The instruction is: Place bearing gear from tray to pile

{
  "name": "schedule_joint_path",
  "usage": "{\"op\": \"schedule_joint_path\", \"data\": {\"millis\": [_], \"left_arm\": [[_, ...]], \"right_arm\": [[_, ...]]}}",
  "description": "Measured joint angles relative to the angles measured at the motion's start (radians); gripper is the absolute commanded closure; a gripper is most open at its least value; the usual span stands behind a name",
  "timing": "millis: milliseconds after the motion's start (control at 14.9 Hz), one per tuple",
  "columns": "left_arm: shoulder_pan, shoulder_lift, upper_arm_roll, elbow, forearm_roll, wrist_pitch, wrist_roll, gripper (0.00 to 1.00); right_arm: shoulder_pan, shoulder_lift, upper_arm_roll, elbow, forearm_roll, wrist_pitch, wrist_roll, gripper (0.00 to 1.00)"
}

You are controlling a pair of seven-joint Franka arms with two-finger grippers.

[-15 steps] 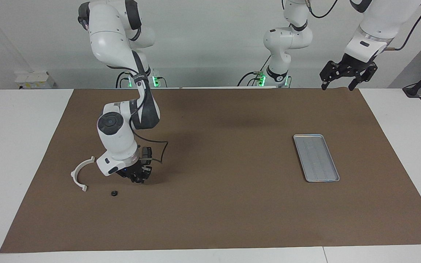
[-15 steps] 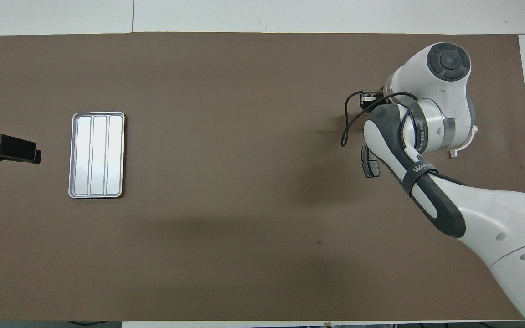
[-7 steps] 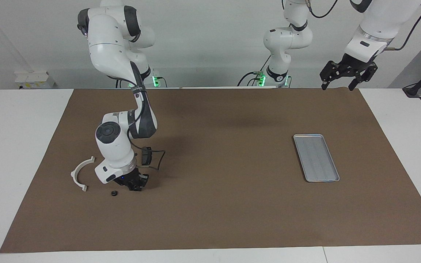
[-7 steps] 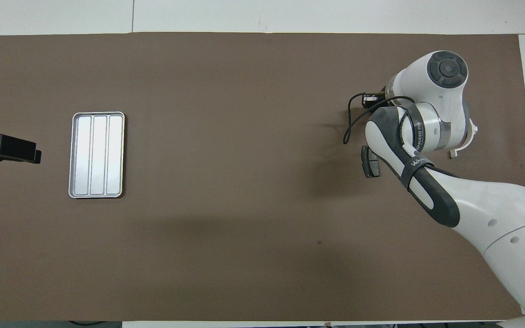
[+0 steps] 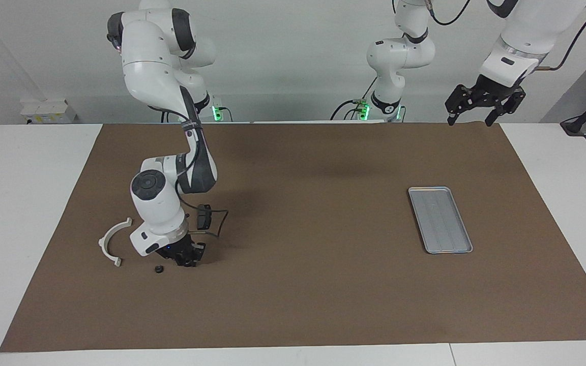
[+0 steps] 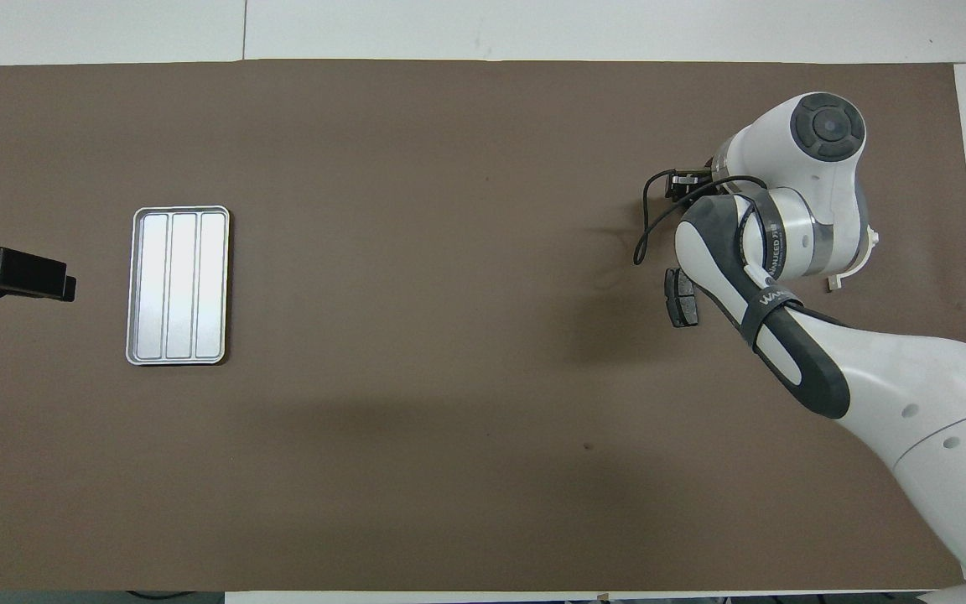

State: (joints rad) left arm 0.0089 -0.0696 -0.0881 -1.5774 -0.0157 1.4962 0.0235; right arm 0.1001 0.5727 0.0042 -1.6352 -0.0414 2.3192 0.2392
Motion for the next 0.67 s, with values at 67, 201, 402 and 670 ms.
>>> {"op": "schedule_joint_path", "data": {"millis": [67,201,402,670], "left_arm": [[0.000,0.000,0.000,0.000,0.000,0.000,0.000,0.00],[0.000,0.000,0.000,0.000,0.000,0.000,0.000,0.00],[0.000,0.000,0.000,0.000,0.000,0.000,0.000,0.00],[0.000,0.000,0.000,0.000,0.000,0.000,0.000,0.00]], "right_arm": [[0.000,-0.012,0.000,0.000,0.000,-0.011,0.000,0.00],[0.000,-0.044,0.002,0.001,0.000,-0.061,0.000,0.00],[0.000,-0.098,0.003,0.002,0.000,-0.135,0.000,0.00],[-0.001,-0.173,0.003,0.003,0.000,-0.248,-0.074,0.00]]}}
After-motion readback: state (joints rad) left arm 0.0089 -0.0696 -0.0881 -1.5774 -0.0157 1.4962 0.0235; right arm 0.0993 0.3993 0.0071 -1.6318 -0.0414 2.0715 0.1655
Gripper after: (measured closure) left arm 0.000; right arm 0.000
